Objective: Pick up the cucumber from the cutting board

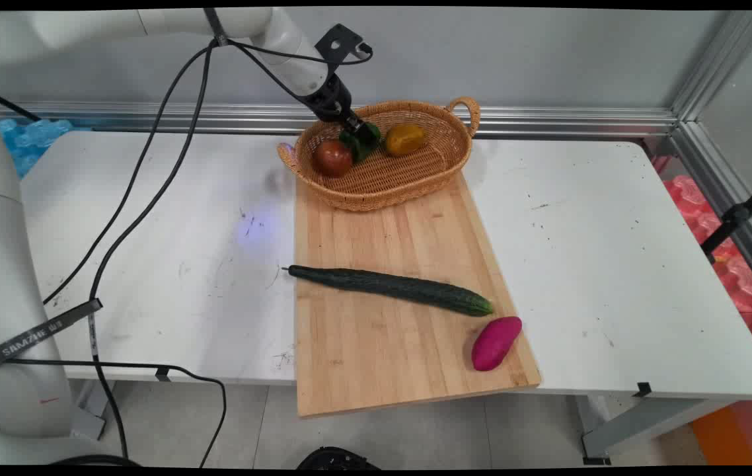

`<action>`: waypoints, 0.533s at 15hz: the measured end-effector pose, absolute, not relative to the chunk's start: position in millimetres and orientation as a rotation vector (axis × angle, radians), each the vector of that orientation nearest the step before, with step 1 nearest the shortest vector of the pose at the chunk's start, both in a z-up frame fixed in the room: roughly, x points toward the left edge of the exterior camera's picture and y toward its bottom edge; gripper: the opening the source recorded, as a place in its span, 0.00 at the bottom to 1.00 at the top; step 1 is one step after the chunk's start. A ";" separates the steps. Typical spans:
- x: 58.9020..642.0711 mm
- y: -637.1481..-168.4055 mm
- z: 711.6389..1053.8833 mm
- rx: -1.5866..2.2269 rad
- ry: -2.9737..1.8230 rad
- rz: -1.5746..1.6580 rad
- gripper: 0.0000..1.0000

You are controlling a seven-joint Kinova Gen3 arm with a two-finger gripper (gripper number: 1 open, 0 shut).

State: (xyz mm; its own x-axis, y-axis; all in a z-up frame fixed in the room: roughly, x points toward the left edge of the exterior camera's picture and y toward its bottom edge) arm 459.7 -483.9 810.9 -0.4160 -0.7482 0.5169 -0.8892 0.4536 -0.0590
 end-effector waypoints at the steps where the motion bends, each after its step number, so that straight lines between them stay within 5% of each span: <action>1: 459.0 -484.1 812.2 1.367 -2.289 0.454 1.00; 8: 456.2 -466.4 852.8 1.272 -2.310 0.440 1.00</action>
State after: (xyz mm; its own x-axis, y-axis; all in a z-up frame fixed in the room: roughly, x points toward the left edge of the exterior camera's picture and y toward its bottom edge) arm 456.2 -466.4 852.8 -0.4637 -0.7038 0.5381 -0.8523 0.5202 -0.0542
